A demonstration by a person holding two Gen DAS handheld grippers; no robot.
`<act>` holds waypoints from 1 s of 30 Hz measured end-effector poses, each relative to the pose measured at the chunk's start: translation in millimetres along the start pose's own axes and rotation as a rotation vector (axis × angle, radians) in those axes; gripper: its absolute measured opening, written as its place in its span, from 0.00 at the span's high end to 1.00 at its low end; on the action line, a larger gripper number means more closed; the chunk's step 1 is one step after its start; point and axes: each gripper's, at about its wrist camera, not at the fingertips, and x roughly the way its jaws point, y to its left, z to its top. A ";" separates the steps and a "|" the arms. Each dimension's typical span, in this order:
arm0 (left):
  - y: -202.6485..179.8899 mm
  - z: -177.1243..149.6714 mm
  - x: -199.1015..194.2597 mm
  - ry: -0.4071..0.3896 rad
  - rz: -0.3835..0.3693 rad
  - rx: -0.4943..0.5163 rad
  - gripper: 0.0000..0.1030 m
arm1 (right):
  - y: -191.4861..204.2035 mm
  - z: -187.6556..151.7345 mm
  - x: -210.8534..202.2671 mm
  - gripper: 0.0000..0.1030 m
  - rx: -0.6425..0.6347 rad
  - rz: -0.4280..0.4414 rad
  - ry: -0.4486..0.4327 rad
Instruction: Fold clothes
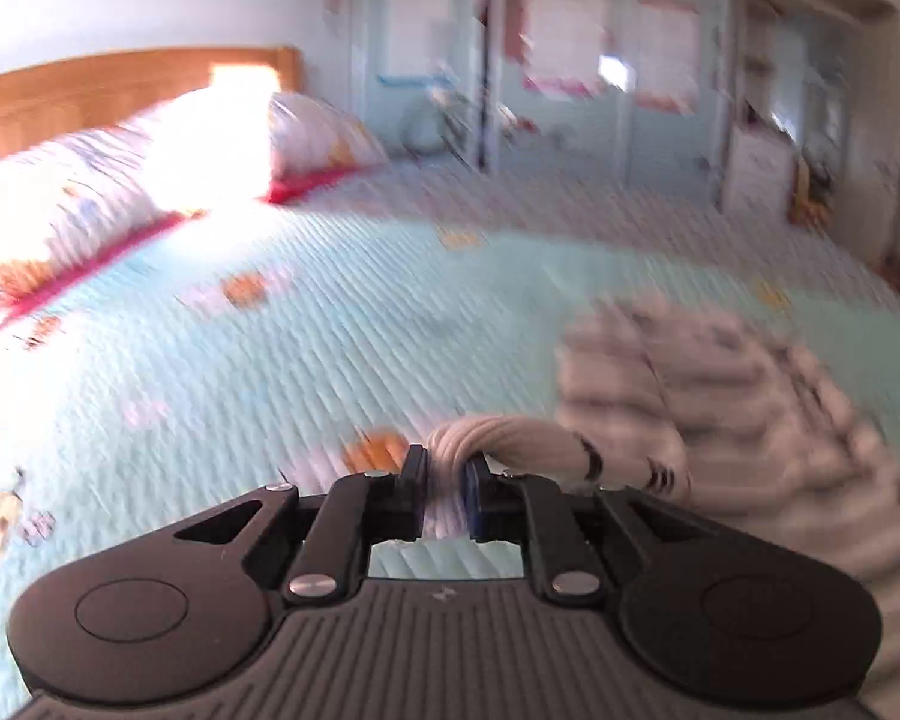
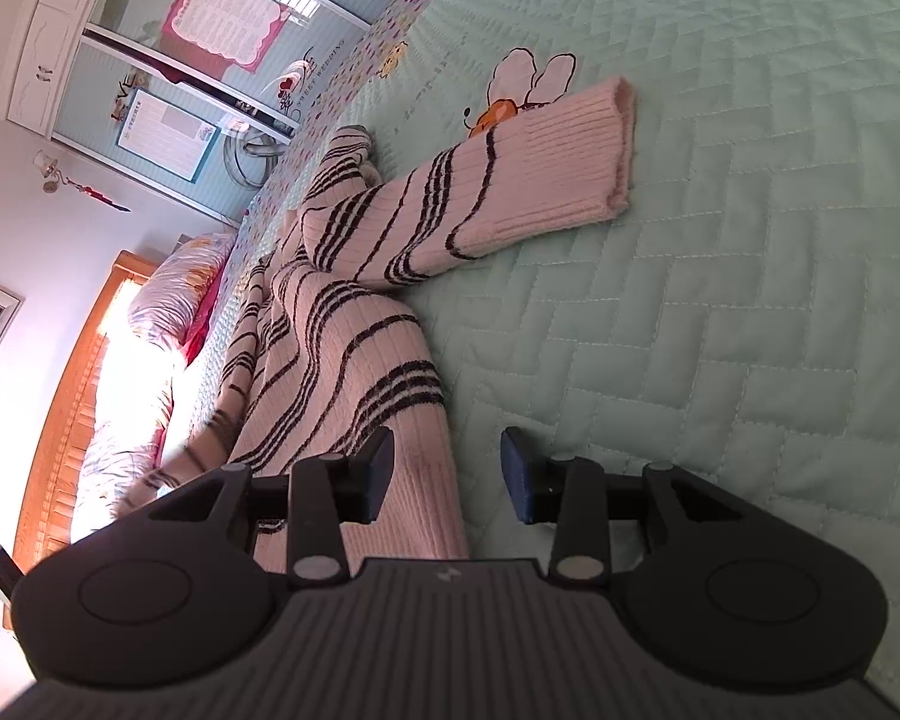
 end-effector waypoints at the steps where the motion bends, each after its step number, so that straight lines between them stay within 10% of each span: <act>1: 15.6 21.4 4.2 -0.024 0.060 -0.077 0.84 | 0.0 -0.6 -0.1 0.60 -0.003 0.000 -0.003; 3: 39.8 46.8 12.4 0.007 0.145 -0.188 0.74 | -0.4 -1.9 0.0 0.60 -0.005 0.002 -0.010; 8: 35.6 7.8 17.4 0.149 0.042 -0.164 0.31 | -1.8 -3.9 3.8 0.60 0.004 0.017 -0.033; 12: 13.0 -78.1 31.4 0.395 -0.196 -0.166 0.32 | 1.3 -3.4 3.8 0.60 -0.011 0.013 -0.029; 17: 13.0 -122.0 35.1 0.406 -0.395 -0.335 0.32 | 6.6 -2.1 -1.2 0.60 -0.069 0.001 0.009; 30: -70.4 -94.6 40.9 0.584 -0.782 -0.331 0.31 | 156.8 -100.6 15.9 0.35 -1.072 0.017 0.096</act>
